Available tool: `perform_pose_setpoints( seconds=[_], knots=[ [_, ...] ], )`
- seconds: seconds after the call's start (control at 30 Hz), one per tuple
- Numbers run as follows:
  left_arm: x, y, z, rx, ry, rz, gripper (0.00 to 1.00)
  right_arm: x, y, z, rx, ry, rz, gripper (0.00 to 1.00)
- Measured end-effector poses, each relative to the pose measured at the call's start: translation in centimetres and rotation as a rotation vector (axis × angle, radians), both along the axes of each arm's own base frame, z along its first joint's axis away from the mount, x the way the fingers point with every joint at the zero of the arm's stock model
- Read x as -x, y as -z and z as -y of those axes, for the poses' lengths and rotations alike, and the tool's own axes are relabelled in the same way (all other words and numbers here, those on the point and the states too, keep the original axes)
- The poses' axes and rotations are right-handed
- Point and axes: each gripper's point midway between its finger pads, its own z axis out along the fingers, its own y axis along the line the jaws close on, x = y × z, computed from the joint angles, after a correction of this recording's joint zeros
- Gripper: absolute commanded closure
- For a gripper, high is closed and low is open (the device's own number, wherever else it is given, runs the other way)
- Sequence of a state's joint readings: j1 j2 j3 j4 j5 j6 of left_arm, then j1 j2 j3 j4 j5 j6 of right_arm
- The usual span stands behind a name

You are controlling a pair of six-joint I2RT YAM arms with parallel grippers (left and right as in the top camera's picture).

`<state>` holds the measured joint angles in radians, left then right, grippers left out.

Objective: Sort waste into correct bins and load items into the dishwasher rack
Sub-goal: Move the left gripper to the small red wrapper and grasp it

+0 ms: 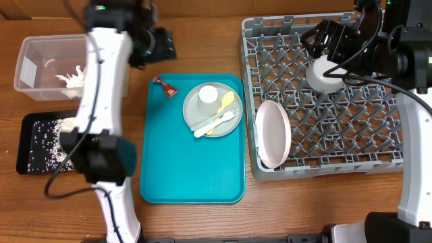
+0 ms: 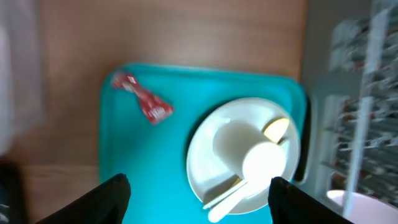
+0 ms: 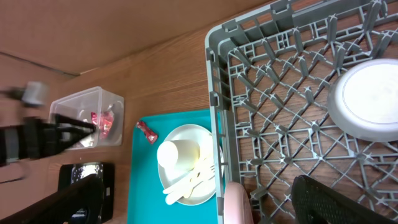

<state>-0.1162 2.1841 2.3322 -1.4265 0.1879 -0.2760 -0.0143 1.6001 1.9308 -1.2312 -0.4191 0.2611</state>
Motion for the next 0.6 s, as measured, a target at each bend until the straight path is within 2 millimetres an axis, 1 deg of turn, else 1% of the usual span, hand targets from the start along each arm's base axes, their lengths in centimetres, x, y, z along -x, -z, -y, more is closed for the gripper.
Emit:
perform_pose_setpoints(
  seconds=[0.07, 0.17, 0.27, 0.4, 0.6],
  knots=[
    [-0.1, 2.9, 0.7, -0.009, -0.023, -0.075, 0.16, 0.0, 0.0, 0.0, 0.0, 0.0, 0.0, 0.0],
    [-0.2, 6.4, 1.0, -0.019, -0.079, -0.165, 0.12, 0.0, 0.0, 0.0, 0.0, 0.0, 0.0, 0.0],
    [0.1, 8.9, 0.9, -0.026, -0.158, -0.243, 0.1, 0.0, 0.0, 0.0, 0.0, 0.0, 0.0, 0.0],
    [0.0, 9.9, 0.5, -0.034, -0.265, -0.275, 0.1, 0.0, 0.0, 0.0, 0.0, 0.0, 0.0, 0.0],
    [-1.0, 10.9, 0.0, -0.049, -0.374, -0.262, 0.12, 0.0, 0.0, 0.0, 0.0, 0.001, 0.0, 0.0]
  ],
)
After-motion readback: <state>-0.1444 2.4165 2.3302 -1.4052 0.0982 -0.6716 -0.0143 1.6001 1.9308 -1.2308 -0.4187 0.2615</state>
